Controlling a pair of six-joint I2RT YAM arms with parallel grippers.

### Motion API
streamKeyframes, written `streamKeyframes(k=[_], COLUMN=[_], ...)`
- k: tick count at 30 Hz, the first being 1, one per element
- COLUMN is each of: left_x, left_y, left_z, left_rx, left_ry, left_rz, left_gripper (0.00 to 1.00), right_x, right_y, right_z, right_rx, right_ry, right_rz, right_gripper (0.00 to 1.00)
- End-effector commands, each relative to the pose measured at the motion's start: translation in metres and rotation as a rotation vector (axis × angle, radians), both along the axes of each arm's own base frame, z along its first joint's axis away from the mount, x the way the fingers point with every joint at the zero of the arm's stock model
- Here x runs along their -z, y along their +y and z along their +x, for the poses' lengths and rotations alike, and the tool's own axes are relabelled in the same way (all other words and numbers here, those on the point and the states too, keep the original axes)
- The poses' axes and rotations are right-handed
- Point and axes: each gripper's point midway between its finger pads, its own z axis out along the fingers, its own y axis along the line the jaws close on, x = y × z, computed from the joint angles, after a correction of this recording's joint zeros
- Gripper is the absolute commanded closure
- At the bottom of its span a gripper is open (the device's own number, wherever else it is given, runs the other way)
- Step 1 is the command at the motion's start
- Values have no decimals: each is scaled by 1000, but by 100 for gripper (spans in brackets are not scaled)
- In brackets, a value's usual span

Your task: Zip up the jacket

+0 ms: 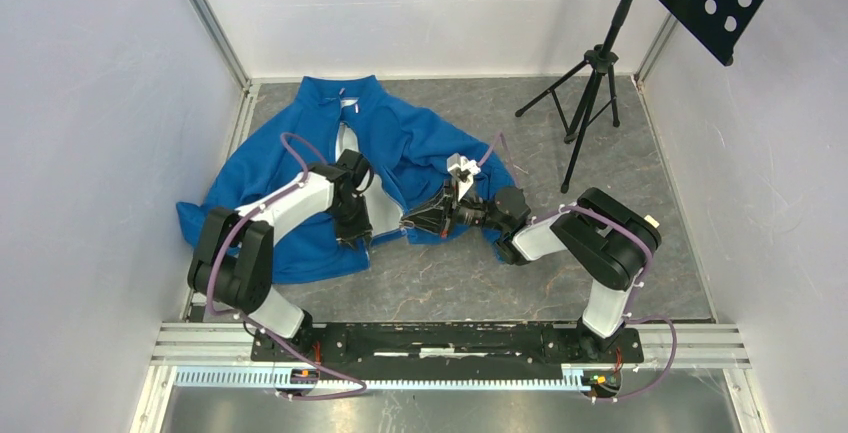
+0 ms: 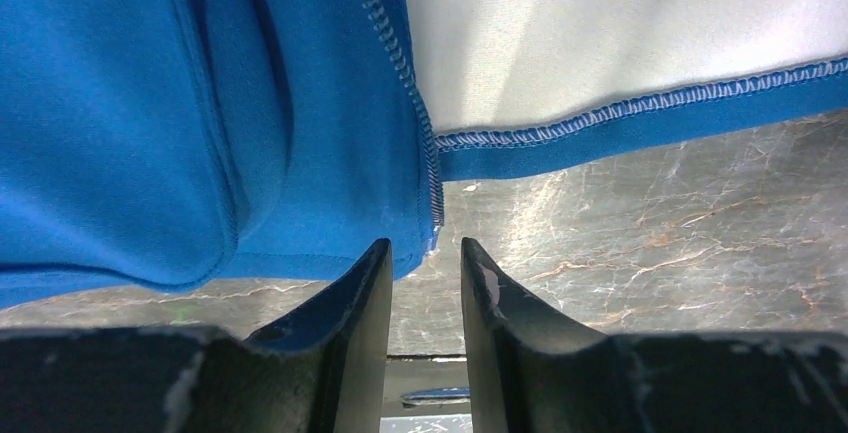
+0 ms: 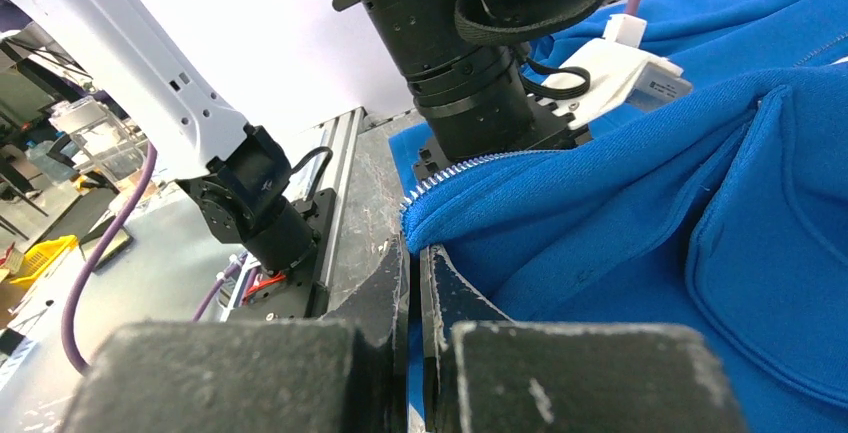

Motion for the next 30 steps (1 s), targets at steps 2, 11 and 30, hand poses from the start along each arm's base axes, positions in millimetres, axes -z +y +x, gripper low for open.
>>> streamKeyframes(k=[2,11,30], left_x=[-11,1,22], left_y=[9,14,13], left_z=[6,0,-3], left_rx=[96,132,115], left_ry=[17,87,100], left_rz=[66,93,73], left_gripper=[62,63,59], right_x=[-35,-37,-35], right_y=[-6,-9,-8], right_z=[-9,-7,-6], right_rx=[-32,-35,-39], right_ry=[-86,-73,-62], right_rz=[118,135,136], right_gripper=[100,100,100])
